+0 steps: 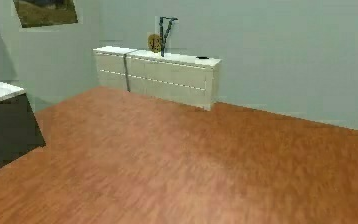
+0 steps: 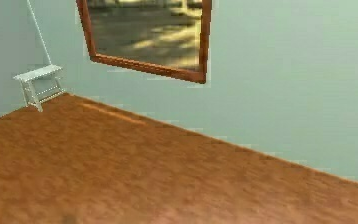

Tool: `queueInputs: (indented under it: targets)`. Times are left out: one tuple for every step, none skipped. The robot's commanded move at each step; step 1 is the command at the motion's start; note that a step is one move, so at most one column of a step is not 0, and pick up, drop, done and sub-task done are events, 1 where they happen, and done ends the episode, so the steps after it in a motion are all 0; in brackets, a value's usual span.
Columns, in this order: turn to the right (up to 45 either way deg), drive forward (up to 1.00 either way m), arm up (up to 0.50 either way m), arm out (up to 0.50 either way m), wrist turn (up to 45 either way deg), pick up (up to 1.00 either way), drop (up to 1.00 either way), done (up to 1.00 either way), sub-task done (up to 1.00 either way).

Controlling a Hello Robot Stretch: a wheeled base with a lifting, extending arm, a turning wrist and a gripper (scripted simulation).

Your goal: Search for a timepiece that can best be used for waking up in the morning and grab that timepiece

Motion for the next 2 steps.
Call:
queueInputs:
  targets:
    - [-18.0, 0.0, 0.0, 0.0, 0.0, 0.0, 0.0, 0.0, 0.0]
    - [0.0, 0.5, 0.0, 0.0, 0.0, 0.0, 0.0, 0.0, 0.0]
